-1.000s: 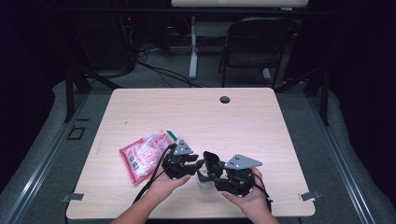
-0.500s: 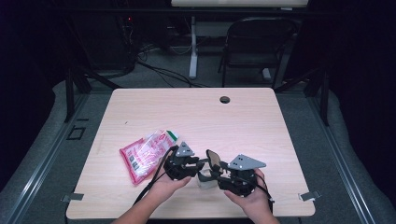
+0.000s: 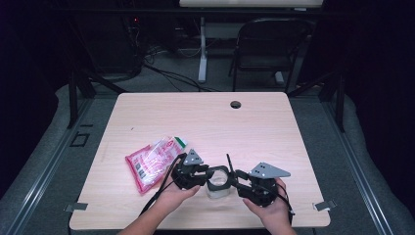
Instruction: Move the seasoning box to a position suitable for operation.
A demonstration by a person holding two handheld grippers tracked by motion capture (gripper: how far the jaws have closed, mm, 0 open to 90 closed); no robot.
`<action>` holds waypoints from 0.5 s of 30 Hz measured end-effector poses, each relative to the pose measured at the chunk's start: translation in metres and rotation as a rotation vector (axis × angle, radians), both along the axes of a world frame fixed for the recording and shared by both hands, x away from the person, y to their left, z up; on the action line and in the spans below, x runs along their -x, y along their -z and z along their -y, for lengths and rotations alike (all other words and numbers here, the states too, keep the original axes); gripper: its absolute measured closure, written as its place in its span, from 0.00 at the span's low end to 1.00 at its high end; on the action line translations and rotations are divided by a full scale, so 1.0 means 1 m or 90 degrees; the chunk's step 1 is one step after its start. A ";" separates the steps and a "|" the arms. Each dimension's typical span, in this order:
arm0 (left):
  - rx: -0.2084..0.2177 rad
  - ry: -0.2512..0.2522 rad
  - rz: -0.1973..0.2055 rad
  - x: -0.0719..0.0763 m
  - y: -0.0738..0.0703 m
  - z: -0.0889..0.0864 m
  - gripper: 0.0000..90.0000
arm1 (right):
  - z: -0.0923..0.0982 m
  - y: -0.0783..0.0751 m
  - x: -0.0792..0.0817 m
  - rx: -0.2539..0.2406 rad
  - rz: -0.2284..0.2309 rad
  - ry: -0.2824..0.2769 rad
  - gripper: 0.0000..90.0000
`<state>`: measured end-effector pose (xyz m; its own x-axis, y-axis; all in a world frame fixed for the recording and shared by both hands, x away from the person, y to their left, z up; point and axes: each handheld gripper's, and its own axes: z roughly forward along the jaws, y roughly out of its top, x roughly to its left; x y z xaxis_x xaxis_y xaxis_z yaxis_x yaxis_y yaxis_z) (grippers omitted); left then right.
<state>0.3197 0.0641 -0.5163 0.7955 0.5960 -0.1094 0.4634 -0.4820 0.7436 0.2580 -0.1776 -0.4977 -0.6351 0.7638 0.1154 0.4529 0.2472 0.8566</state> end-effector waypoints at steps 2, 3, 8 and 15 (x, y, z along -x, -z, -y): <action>0.000 0.000 0.000 0.000 0.000 0.000 0.74 | 0.004 0.000 0.001 -0.003 -0.001 0.003 0.72; -0.001 0.001 0.000 0.000 0.000 0.000 0.74 | 0.005 0.000 0.001 -0.004 -0.002 0.004 0.72; 0.000 0.002 0.000 0.000 0.000 0.000 0.74 | 0.014 0.001 0.002 -0.020 -0.011 0.018 0.77; 0.001 0.006 -0.002 -0.001 0.000 -0.001 0.75 | 0.014 0.000 0.006 -0.018 -0.016 0.012 0.81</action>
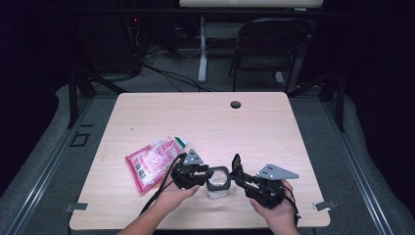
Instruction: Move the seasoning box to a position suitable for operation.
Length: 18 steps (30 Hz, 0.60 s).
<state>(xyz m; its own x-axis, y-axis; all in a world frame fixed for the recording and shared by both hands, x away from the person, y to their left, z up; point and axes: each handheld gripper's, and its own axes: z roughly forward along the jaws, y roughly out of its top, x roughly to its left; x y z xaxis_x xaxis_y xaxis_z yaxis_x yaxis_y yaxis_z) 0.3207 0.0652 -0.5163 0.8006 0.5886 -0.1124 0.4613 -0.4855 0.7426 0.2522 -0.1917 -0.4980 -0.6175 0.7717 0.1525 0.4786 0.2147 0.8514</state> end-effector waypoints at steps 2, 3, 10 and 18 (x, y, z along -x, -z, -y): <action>0.001 0.001 0.001 0.000 0.000 0.000 0.75 | -0.001 0.000 0.001 0.005 0.003 -0.003 0.81; 0.001 0.002 0.002 0.000 0.000 -0.001 0.75 | -0.001 0.000 0.001 0.006 0.004 -0.003 0.81; -0.002 -0.004 0.003 0.001 0.000 -0.001 0.75 | 0.000 0.000 0.001 0.003 0.001 -0.001 0.82; 0.008 -0.015 -0.003 0.002 0.001 -0.004 0.72 | 0.001 0.001 -0.013 -0.012 -0.007 0.011 0.87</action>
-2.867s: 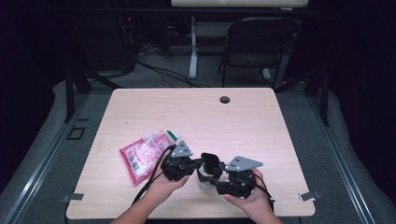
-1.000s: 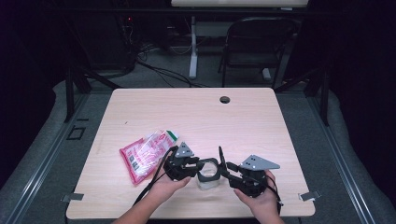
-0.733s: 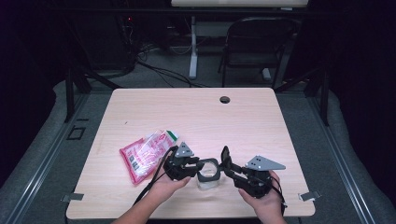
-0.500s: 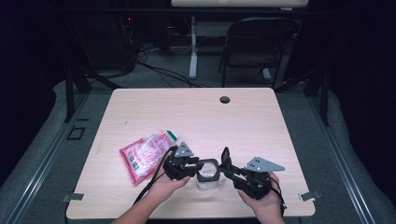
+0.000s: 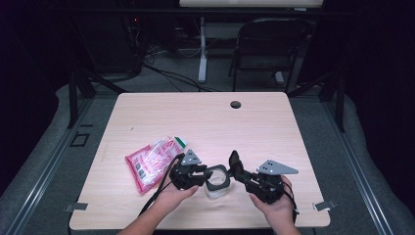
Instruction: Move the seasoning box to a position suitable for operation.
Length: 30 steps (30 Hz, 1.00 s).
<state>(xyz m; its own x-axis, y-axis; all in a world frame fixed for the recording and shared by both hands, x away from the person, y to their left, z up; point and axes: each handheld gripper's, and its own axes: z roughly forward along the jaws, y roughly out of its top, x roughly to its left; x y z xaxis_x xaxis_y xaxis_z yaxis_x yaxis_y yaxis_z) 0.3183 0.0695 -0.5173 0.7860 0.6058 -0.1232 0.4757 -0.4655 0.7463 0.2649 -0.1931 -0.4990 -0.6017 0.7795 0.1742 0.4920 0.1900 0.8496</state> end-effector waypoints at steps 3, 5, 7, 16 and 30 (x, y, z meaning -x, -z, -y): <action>0.002 0.000 -0.003 0.001 0.000 -0.001 0.70 | 0.000 0.000 -0.008 0.001 -0.001 0.005 0.89; 0.005 -0.002 -0.001 0.002 0.001 0.000 0.69 | -0.001 0.001 -0.015 0.001 0.000 0.009 0.91; 0.007 -0.001 -0.001 0.003 0.001 0.000 0.68 | -0.002 0.001 -0.021 0.002 -0.001 0.009 0.92; 0.028 -0.010 -0.013 0.004 0.003 0.000 0.64 | -0.007 0.003 -0.045 0.002 -0.012 0.012 0.94; 0.045 -0.017 -0.026 0.005 0.004 -0.003 0.60 | -0.011 0.004 -0.050 0.005 -0.012 0.009 0.86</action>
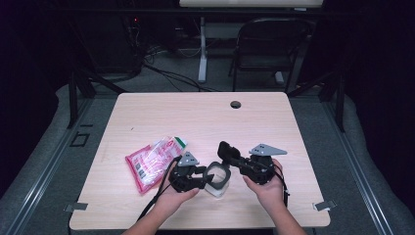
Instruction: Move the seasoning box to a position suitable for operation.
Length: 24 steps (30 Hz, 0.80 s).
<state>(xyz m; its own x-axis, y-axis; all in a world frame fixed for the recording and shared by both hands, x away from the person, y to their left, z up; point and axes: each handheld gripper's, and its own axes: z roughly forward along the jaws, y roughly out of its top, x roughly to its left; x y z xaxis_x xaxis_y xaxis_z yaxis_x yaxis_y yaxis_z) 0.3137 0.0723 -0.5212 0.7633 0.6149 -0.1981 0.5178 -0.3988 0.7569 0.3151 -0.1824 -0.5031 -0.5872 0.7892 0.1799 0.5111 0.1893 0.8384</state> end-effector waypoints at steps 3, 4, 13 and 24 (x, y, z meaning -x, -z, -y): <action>0.000 -0.006 0.006 0.000 -0.001 -0.002 0.57 | -0.002 0.000 0.002 0.002 0.008 -0.004 0.80; 0.000 -0.007 0.007 0.000 -0.001 -0.003 0.56 | -0.002 -0.001 0.003 0.003 0.010 -0.003 0.78; 0.008 -0.025 0.041 0.002 -0.013 -0.019 0.52 | 0.003 -0.004 0.009 -0.004 0.009 -0.001 0.67; -0.022 -0.123 0.048 -0.009 -0.004 -0.077 0.52 | 0.021 -0.006 0.034 -0.019 0.024 0.013 0.61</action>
